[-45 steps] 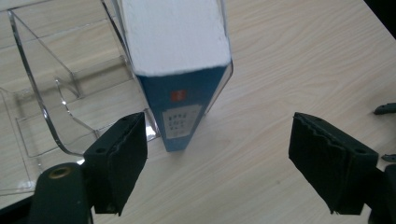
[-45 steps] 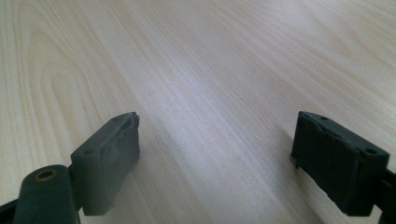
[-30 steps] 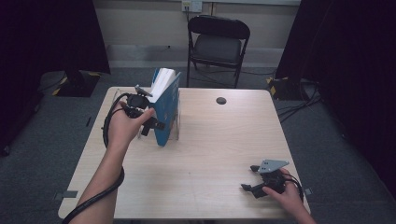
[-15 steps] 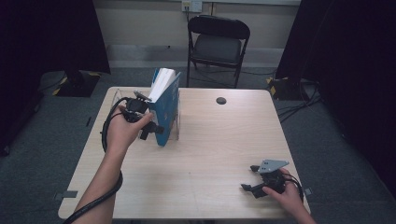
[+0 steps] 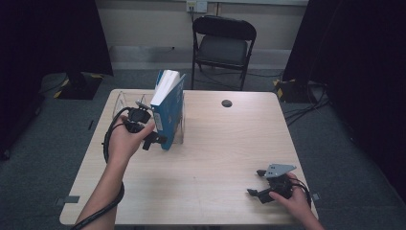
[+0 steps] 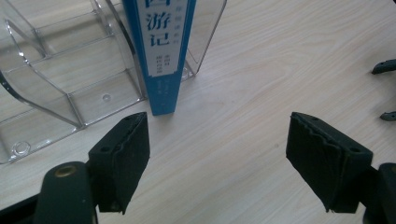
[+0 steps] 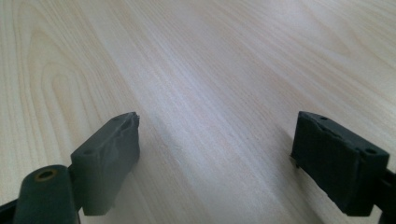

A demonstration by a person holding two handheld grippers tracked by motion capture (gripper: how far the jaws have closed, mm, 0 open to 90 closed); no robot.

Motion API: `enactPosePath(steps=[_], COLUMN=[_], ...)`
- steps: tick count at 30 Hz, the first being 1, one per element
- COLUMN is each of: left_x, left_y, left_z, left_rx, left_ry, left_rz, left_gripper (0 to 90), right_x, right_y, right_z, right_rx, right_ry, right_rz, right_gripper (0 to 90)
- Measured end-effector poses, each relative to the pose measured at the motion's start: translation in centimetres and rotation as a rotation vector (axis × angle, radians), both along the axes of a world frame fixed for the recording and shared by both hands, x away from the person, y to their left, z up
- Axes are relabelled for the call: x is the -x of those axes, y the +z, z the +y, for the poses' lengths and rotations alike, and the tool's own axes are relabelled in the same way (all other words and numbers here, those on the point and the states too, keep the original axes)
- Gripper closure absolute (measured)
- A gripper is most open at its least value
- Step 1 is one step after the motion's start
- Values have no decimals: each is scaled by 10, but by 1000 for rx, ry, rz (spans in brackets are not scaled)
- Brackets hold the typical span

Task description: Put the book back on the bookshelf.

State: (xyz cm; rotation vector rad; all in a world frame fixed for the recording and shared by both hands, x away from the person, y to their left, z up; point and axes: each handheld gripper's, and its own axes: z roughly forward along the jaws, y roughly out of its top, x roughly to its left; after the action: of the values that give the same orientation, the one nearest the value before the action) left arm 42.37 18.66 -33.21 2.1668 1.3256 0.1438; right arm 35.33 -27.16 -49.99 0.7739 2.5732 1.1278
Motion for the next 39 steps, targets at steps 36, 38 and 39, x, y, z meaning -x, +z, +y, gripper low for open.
enactPosePath(steps=[36,38,39], left_x=[12,12,12], left_y=[-46,-48,-49], left_z=[27,27,28], left_rx=[25,29,27], left_ry=[41,40,35], left_rz=[46,50,53], left_gripper=[220,220,220], right_x=[0,0,0], right_y=[0,0,0], right_z=[0,0,0], right_rx=[2,2,2], right_ry=[4,4,4], right_rz=[0,0,0], right_gripper=[145,144,144])
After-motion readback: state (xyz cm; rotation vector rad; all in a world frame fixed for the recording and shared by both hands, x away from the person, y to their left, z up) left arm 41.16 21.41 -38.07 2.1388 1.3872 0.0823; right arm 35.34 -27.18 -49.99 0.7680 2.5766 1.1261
